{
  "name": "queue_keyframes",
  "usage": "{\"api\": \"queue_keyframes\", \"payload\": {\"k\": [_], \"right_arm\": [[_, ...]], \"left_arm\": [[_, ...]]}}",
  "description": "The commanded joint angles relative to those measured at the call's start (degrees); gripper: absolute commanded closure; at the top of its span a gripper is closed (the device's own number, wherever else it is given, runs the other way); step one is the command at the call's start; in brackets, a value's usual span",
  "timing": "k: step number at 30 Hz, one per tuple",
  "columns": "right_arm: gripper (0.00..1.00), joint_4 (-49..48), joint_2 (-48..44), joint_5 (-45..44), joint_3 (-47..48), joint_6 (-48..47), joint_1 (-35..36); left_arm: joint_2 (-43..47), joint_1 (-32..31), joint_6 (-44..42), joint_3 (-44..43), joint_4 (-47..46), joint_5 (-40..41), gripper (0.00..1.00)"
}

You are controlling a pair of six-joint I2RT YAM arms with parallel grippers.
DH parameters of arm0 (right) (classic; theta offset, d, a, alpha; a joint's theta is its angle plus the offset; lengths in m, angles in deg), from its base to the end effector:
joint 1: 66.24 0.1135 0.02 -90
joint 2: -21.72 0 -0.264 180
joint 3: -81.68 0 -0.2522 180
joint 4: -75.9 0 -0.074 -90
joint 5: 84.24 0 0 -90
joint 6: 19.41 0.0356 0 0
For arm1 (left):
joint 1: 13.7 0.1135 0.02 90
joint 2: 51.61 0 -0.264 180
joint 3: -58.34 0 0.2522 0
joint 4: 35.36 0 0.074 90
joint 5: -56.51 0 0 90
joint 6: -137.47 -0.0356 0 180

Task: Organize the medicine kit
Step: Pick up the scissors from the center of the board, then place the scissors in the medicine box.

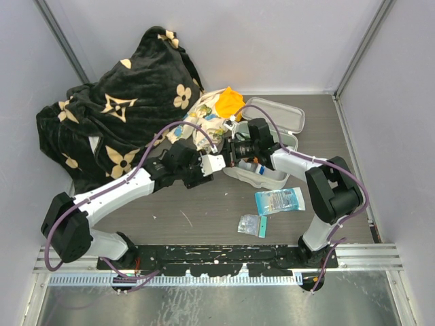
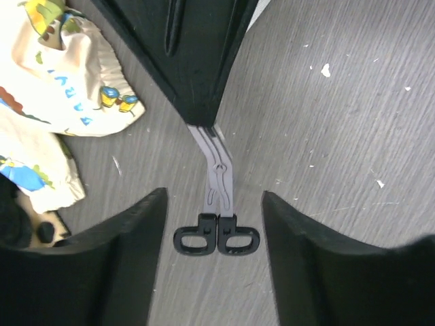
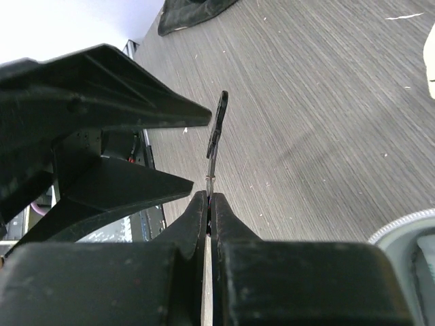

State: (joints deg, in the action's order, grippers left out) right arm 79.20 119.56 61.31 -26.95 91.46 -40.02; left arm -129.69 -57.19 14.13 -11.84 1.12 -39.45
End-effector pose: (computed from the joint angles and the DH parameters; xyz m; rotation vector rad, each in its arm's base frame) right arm 0.3131 0.1869 0.2159 -0.7347 2.0562 1.4921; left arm 0.2104 -0.2047 0.2606 1.4999 1.8087 -0.2092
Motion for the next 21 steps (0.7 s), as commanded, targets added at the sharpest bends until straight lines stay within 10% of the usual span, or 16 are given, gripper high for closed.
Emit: {"api": "queue_keyframes", "payload": {"k": [1,11,21], "right_arm": [[0.99,-0.3,-6.4,0.0,0.3,-2.2,-3.0],[0.99,3.9,-17.5,5.2,-4.5,-2.9,-22.2],[0.99,45.6,-16.3,2.0,11.1,-34.5,-41.2]], "left_arm": [[4.7,0.0,-2.5,-0.8,-2.7,2.6,0.29],[10.3,0.1,-4.2,-1.0,-2.4,4.0,0.04],[9.8,0.1,-2.8,-0.2,-3.8,4.5,0.02]]}}
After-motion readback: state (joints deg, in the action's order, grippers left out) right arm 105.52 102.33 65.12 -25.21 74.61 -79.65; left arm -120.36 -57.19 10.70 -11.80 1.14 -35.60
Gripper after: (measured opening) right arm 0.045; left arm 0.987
